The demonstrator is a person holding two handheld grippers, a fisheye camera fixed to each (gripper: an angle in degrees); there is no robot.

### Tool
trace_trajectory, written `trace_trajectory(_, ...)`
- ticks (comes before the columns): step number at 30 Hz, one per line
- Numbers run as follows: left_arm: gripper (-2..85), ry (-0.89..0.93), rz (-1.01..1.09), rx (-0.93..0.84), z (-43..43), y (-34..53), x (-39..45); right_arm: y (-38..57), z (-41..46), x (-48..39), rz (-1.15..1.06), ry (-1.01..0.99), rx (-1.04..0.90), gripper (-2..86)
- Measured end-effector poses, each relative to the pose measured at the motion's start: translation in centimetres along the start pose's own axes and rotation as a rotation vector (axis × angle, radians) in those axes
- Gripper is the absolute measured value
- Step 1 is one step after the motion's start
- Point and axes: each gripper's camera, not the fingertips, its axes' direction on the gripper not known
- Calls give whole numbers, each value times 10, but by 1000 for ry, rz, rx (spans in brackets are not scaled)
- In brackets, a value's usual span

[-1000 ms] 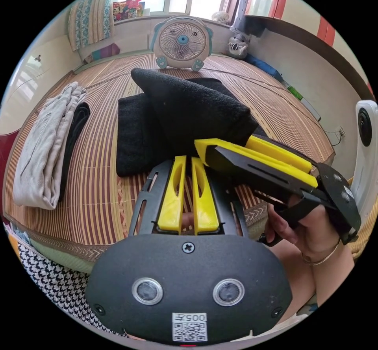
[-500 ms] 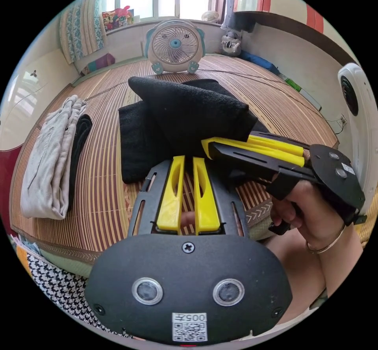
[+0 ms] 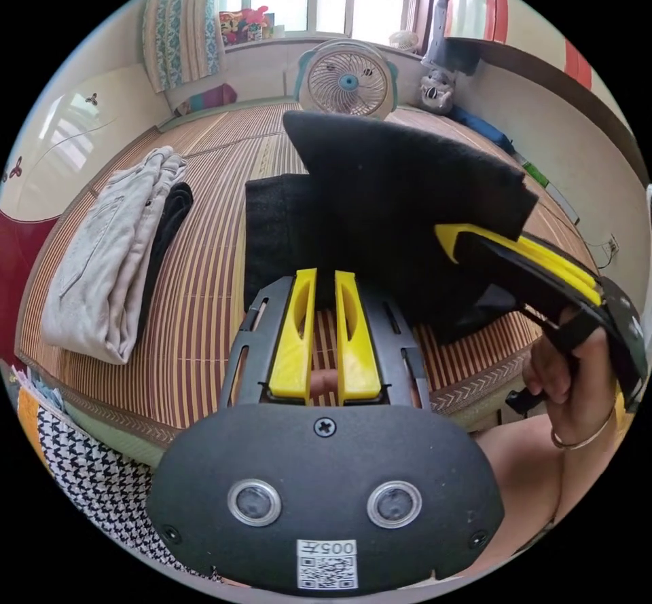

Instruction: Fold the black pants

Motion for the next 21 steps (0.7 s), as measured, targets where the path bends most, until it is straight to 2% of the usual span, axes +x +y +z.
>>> trace_trajectory(21,54,-13,60,-88,20,-28,12,24,-69,144,382,246,159,7)
